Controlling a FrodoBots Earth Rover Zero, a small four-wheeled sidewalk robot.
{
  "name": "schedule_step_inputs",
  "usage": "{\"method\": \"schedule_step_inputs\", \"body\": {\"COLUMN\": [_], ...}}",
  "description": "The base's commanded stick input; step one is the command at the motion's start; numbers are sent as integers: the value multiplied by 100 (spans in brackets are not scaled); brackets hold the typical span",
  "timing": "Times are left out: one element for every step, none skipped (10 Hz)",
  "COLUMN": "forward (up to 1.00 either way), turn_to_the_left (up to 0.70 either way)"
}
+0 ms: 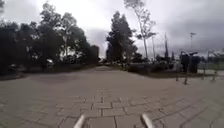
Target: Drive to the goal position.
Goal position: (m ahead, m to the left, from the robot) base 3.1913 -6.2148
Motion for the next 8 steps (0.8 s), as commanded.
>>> {"method": "schedule_step_inputs", "body": {"forward": [0,0,27,46,55,63,71,81], "turn_to_the_left": [0,0,1,-7,-17,-21,-28,-30]}}
